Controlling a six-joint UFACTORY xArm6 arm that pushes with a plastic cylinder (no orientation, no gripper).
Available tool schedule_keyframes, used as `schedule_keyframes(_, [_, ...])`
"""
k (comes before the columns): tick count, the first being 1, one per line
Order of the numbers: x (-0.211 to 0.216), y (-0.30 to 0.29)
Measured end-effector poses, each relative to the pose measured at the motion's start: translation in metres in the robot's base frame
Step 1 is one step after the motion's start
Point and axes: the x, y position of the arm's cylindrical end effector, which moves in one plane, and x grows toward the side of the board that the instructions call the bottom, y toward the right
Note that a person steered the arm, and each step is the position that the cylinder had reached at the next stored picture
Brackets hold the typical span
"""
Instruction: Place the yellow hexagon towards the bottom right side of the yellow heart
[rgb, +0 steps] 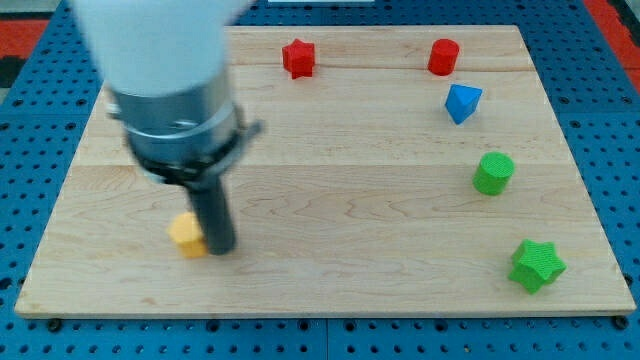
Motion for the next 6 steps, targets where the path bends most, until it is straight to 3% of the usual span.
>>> schedule_keyframes(2, [-0.053, 0.120])
schedule_keyframes(3, [-0.078, 0.145])
schedule_keyframes(6, [-0.099, 0.145])
